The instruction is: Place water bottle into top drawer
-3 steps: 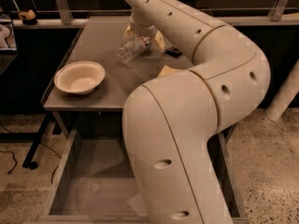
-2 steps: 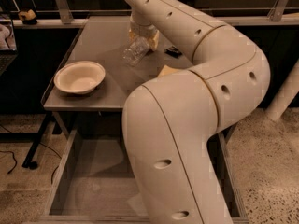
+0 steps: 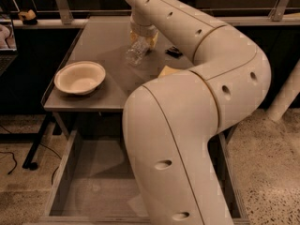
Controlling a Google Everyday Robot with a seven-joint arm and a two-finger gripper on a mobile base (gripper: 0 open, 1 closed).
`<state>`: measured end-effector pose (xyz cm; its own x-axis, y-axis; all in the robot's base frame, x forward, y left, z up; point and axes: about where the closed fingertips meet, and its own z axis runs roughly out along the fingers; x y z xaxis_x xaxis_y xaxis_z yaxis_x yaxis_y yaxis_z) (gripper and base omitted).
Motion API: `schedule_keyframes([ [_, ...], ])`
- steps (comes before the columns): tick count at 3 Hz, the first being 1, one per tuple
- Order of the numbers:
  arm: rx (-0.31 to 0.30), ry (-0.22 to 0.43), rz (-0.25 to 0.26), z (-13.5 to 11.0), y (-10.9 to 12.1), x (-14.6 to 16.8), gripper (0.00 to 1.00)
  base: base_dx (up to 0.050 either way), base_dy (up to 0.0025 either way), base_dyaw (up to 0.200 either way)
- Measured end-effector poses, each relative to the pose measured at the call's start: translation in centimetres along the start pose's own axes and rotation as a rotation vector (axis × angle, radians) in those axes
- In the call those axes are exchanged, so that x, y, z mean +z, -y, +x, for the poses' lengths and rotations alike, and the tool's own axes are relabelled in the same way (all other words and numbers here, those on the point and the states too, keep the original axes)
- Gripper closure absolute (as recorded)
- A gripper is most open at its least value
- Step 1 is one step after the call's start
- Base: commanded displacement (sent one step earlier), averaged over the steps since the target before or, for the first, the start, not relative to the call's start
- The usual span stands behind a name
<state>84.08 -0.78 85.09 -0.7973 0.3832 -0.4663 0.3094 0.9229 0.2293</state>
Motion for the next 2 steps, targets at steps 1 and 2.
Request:
schedule_keyframes([
  [1,-0.058,-0.006,-0.086,-0.2,-0.7,-1.1,1.00,0.000,0.00000,0.000],
  [2,-0.151,-0.017,-0.258,-0.3,-1.4,-3.7,1.00,0.000,0.00000,0.000],
])
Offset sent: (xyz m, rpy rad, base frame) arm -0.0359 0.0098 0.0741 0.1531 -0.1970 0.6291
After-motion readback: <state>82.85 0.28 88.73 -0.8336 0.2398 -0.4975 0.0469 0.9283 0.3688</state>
